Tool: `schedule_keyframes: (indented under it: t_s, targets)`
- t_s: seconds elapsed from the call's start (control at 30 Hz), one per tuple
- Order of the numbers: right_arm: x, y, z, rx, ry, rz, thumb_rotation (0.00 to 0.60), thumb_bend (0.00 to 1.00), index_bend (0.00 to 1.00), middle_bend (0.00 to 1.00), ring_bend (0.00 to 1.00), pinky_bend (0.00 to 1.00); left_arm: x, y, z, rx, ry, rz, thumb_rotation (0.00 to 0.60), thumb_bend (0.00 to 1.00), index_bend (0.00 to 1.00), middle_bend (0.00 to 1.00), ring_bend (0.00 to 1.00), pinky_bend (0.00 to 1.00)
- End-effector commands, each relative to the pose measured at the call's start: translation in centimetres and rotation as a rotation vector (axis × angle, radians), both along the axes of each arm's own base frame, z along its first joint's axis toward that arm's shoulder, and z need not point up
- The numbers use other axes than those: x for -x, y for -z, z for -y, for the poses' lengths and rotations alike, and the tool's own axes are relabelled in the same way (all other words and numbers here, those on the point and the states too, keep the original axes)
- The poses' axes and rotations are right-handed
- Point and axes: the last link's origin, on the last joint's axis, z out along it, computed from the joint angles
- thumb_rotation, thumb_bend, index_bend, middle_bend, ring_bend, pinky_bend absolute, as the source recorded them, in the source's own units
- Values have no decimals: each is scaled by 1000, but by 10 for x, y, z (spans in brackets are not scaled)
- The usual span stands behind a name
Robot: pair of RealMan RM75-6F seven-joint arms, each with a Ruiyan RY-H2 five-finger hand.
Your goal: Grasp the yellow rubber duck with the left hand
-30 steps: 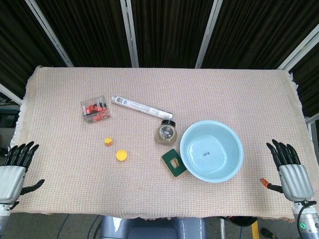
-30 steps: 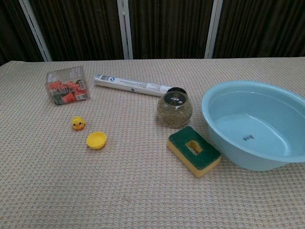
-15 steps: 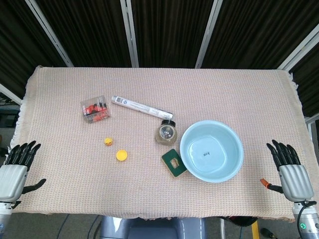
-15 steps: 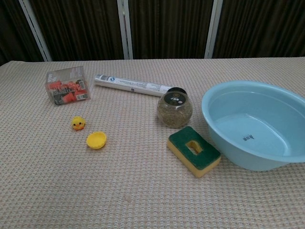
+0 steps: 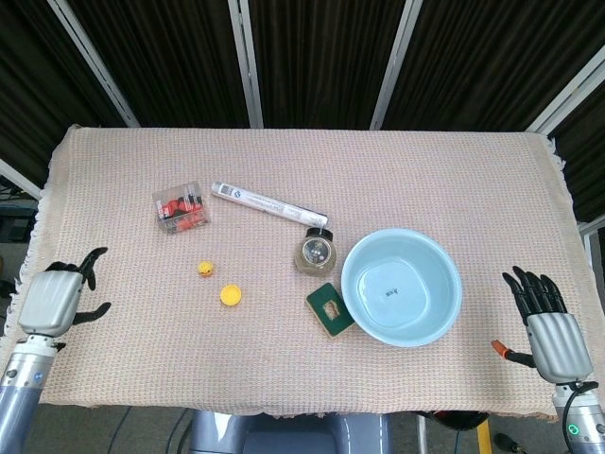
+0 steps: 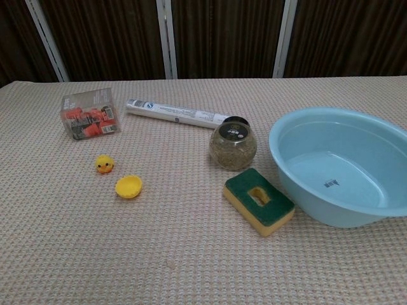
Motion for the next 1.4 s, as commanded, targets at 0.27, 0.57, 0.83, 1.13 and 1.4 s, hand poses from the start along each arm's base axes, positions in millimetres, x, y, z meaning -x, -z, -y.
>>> schedule_keyframes:
  t_s: [0.27, 0.57, 0.83, 1.13, 1.4]
  targets:
    - [0, 0, 0, -9, 2, 14, 600, 48, 24, 0, 0, 31, -56, 62, -68, 75, 9, -35, 600, 188, 293, 751, 655, 547]
    - [0, -1, 1, -13, 7, 33, 600, 48, 24, 0, 0, 31, -70, 108, -85, 143, -97, -56, 600, 200, 403, 762, 659, 557]
    - [0, -2, 2, -15, 13, 47, 600, 48, 24, 0, 0, 31, -85, 135, -98, 152, -120, -112, 600, 221, 452, 887, 759, 644]
    - [0, -3, 2, -14, 14, 59, 600, 48, 24, 0, 0, 31, -91, 154, -105, 172, -154, -161, 600, 224, 428, 911, 780, 662]
    - [-1, -3, 2, -16, 14, 68, 600, 48, 24, 0, 0, 31, -92, 164, -106, 194, -180, -168, 600, 227, 421, 911, 780, 662]
